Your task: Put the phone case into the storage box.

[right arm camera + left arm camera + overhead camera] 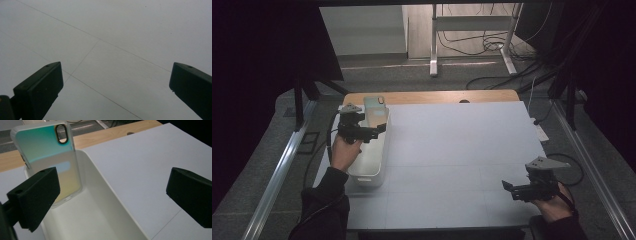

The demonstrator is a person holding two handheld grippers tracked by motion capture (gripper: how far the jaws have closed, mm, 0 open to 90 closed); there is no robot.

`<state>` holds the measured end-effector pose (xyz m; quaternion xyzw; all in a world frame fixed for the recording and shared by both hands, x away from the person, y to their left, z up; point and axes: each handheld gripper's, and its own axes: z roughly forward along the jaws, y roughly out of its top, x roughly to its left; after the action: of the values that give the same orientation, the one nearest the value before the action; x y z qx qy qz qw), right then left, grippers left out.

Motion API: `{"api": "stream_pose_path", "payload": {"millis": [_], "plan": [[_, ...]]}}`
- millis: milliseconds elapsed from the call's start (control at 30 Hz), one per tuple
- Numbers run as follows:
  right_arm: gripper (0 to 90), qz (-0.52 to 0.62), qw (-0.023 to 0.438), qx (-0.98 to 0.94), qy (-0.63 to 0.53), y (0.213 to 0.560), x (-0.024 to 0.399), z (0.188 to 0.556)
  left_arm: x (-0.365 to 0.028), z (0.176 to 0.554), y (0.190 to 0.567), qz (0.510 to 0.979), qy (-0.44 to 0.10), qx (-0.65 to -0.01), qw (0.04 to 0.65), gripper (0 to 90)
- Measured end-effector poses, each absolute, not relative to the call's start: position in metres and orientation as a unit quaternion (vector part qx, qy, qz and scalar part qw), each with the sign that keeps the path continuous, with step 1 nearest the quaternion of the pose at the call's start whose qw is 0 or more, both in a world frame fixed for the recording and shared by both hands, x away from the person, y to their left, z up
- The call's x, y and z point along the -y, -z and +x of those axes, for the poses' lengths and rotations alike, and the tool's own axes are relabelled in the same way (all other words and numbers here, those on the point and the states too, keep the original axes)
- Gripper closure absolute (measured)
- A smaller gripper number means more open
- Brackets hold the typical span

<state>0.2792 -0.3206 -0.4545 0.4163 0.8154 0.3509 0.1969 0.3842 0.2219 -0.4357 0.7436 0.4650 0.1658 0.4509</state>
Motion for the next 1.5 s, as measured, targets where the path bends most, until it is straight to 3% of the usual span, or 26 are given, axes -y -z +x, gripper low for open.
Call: {"api": "stream_pose_path", "payload": {"millis": [1500], "plan": [[0.0,0.406,0.194,-0.821,-0.352,0.454,0.320,0.279,-0.209,0.340,0.440,0.768,-0.190,-0.441,0.423,0.0]]}}
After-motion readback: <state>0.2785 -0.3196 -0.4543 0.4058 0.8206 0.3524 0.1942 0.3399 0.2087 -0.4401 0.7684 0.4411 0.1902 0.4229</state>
